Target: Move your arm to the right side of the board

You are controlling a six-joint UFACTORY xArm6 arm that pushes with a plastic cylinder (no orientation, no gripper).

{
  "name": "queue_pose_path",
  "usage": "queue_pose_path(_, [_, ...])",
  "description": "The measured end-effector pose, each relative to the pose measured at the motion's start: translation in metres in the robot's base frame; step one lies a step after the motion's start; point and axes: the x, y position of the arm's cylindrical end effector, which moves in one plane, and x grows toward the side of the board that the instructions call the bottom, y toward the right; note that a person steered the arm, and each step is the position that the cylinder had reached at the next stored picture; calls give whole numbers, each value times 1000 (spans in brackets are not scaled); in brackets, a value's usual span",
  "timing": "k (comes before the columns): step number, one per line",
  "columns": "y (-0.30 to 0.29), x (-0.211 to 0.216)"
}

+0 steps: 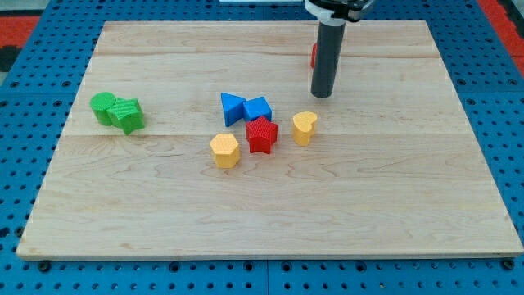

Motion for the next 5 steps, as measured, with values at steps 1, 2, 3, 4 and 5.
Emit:
queue_pose_path(1, [13,0])
queue_pose_path(2, [34,9])
queue_pose_path(3, [58,9])
queue_pose_path(4, [76,9])
queue_pose_path(5, [86,9])
